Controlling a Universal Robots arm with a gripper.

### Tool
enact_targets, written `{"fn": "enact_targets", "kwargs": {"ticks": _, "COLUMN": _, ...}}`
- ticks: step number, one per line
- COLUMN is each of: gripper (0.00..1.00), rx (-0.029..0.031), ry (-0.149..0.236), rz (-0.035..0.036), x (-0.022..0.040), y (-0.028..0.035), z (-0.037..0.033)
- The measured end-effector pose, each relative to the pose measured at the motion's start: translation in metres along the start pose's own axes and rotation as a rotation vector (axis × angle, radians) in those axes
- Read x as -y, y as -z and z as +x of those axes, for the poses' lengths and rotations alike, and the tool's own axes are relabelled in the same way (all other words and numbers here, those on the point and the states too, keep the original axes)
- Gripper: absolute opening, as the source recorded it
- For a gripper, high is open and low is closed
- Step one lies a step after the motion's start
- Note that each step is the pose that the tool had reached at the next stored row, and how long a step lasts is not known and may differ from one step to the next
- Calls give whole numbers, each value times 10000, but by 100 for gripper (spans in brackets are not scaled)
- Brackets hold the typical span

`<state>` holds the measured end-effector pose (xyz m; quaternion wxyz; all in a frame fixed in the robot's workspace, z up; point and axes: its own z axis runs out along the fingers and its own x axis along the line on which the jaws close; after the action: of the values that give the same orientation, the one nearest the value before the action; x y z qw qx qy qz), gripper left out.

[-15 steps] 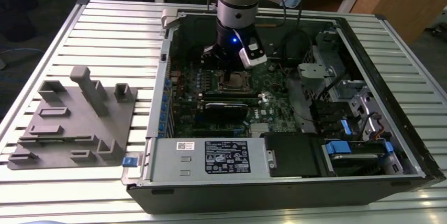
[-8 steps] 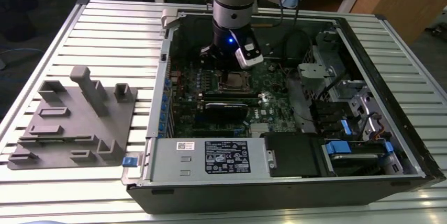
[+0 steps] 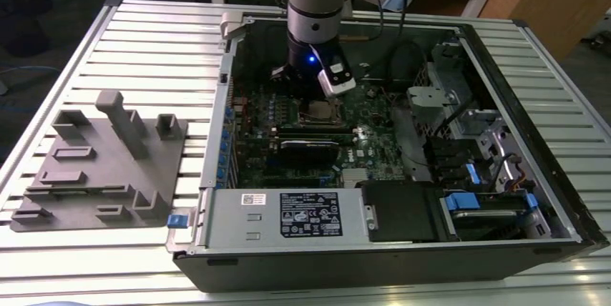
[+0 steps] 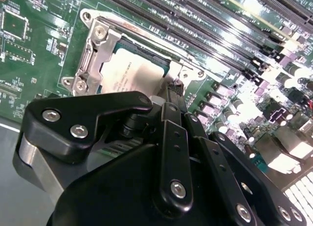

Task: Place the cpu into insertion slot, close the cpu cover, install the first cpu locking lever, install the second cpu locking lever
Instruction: 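Close the cpu cover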

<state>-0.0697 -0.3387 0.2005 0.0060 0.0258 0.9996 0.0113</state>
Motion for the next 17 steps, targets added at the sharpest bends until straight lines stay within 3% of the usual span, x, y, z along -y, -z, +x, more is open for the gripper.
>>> {"fn": "enact_targets", "kwargs": {"ticks": 9, "gripper": 11, "rx": 1, "ry": 0, "rz": -1, "x": 0, "y": -9, "z": 4}}
{"fn": "enact_targets", "kwargs": {"ticks": 17, "gripper": 11, "rx": 0, "ry": 0, "rz": 0, "x": -1, "y": 61, "z": 3}}
